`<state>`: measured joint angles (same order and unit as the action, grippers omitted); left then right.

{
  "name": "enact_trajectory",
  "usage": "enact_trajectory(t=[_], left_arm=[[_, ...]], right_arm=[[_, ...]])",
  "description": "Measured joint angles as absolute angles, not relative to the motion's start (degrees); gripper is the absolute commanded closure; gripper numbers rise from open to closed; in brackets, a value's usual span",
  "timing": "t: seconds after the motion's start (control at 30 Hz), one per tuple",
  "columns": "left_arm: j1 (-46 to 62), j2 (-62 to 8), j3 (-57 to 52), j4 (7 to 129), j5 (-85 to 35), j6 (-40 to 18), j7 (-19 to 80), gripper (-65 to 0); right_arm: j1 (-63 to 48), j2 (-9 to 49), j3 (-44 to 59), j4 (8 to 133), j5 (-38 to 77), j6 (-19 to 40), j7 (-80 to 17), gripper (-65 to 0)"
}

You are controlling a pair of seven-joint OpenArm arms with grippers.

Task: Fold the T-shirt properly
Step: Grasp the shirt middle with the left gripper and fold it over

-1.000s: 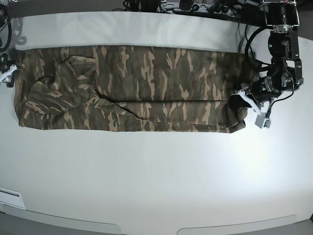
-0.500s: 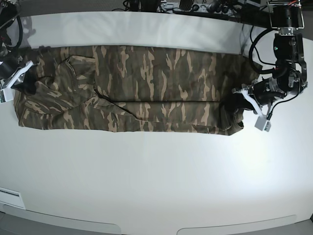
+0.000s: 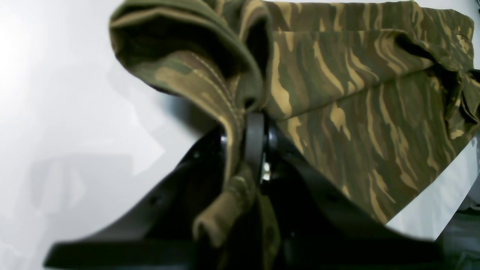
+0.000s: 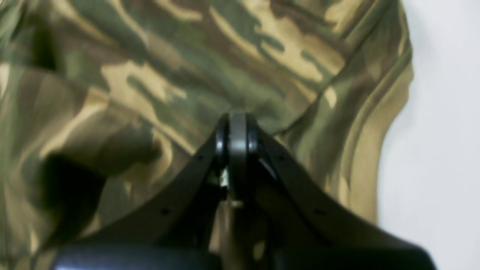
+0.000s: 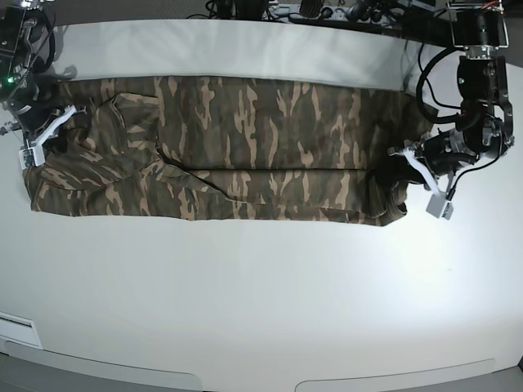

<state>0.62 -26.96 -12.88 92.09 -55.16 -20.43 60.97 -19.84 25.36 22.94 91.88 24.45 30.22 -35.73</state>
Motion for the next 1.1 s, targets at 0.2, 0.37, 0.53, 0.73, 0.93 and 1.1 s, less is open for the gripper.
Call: enact_trajectory(t=[0.2, 0.37, 0.53, 0.73, 0.93, 1.1], left_arm=[[-2.22, -26.96, -15.27, 92.09, -61.78, -23.66, 64.05, 0.0], [-2.55, -26.96, -16.32, 92.12, -77.52, -30.20, 71.33, 0.0], [-2.55, -26.41, -16.32, 92.23, -83.29, -33.54, 75.46, 0.0], [-2.55, -20.34, -16.23, 92.23, -83.13, -38.46, 73.30, 0.0], [-2.57, -12.58, -14.11, 92.20, -83.15, -39.11, 72.88, 0.0], [-2.59, -8.32, -6.85, 92.20, -74.67, -39.46, 66.30, 0.0]], right_arm=[[-19.20, 25.54, 23.00, 89.17, 26.98, 30.35, -34.61, 0.0], [-18.94, 25.17, 23.00, 89.17, 26.96, 29.95, -34.70, 0.0], [-17.98, 23.97, 23.11, 89.17, 26.79, 29.32, -35.07, 0.0], [-17.93, 23.79, 23.11, 89.17, 26.79, 29.34, -35.07, 0.0], [-17.91, 23.79, 23.14, 89.17, 26.79, 29.32, -35.42, 0.0], [-17.85, 23.79, 23.14, 89.17, 26.81, 29.34, -35.55, 0.0]])
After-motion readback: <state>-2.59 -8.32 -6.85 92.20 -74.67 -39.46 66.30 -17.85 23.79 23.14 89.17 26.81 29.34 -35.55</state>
